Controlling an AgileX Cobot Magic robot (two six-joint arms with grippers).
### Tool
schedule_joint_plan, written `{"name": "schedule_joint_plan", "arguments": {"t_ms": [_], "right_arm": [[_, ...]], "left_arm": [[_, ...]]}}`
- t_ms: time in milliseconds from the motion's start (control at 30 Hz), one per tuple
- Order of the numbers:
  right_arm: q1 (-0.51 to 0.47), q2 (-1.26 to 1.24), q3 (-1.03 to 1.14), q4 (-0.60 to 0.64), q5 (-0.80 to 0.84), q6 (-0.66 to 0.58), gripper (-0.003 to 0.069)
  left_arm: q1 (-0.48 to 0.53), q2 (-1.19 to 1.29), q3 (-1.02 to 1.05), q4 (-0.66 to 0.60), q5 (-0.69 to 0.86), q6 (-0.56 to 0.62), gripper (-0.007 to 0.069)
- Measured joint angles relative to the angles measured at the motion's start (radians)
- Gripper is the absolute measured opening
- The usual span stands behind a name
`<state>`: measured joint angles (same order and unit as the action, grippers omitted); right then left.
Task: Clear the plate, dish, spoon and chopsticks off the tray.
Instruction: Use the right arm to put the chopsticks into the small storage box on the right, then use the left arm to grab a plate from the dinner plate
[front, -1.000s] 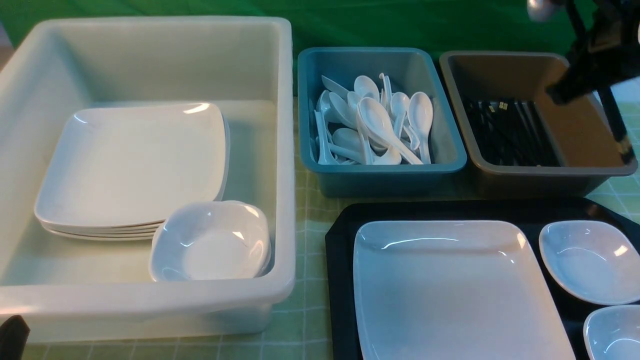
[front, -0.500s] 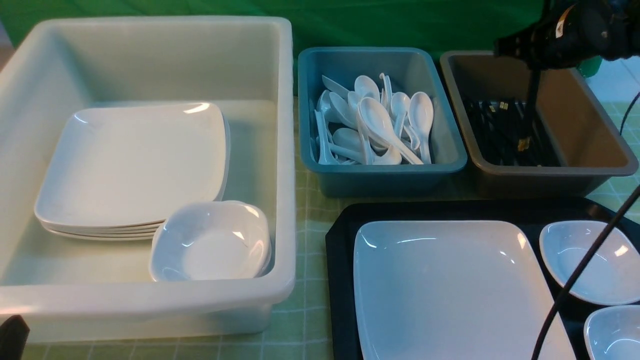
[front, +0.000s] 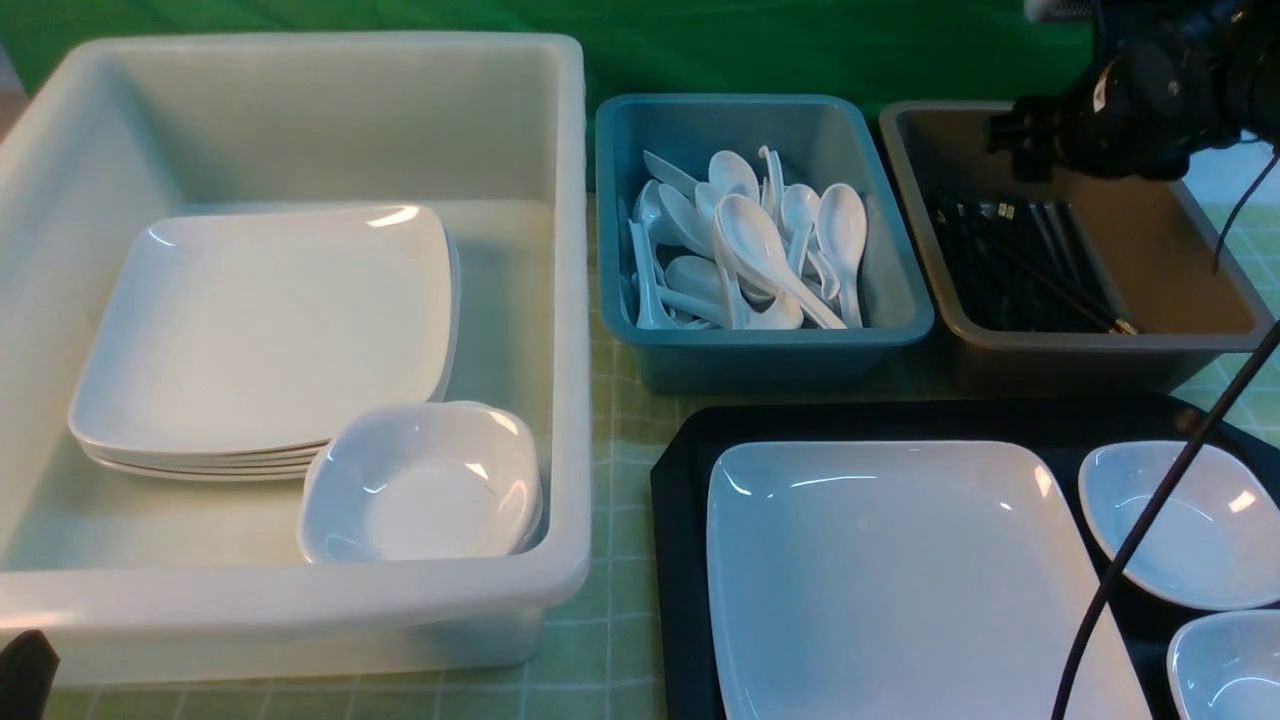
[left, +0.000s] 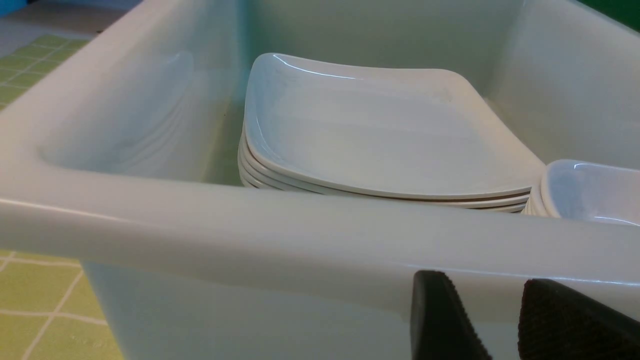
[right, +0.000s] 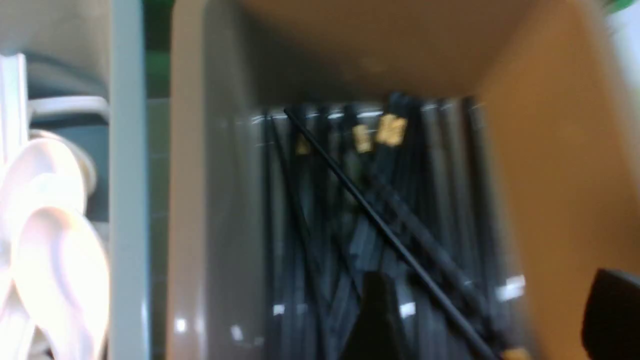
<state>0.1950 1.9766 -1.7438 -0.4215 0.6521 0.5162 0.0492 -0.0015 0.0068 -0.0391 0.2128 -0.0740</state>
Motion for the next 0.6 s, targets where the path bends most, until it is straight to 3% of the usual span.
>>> {"name": "schedule_joint_plan", "arguments": {"t_ms": [67, 167, 267, 367, 600], "right_arm": [[0.000, -0.036, -0.016, 0.002, 0.051, -0.076, 0.0443], [0.000, -0.160, -0.056, 0.039, 0.213, -0.292, 0.0248], [0.000, -0.259, -0.065, 0.084, 0.383, -0.370, 0.0072], [0.000, -0.351, -0.054, 0.159, 0.515, -0.390, 0.0018], [0.000, -0.586, 0.137, 0.382, 0.557, -0.440, 0.0008]], "left_arm": [[0.000, 0.000, 0.000, 0.000, 0.000, 0.000, 0.0223], [0.000, 0.000, 0.000, 0.000, 0.000, 0.000, 0.0223], [0.000, 0.000, 0.000, 0.000, 0.000, 0.000, 0.0223], [0.000, 0.000, 0.000, 0.000, 0.000, 0.000, 0.0223], [0.000, 0.000, 0.000, 0.000, 0.000, 0.000, 0.0223]]}}
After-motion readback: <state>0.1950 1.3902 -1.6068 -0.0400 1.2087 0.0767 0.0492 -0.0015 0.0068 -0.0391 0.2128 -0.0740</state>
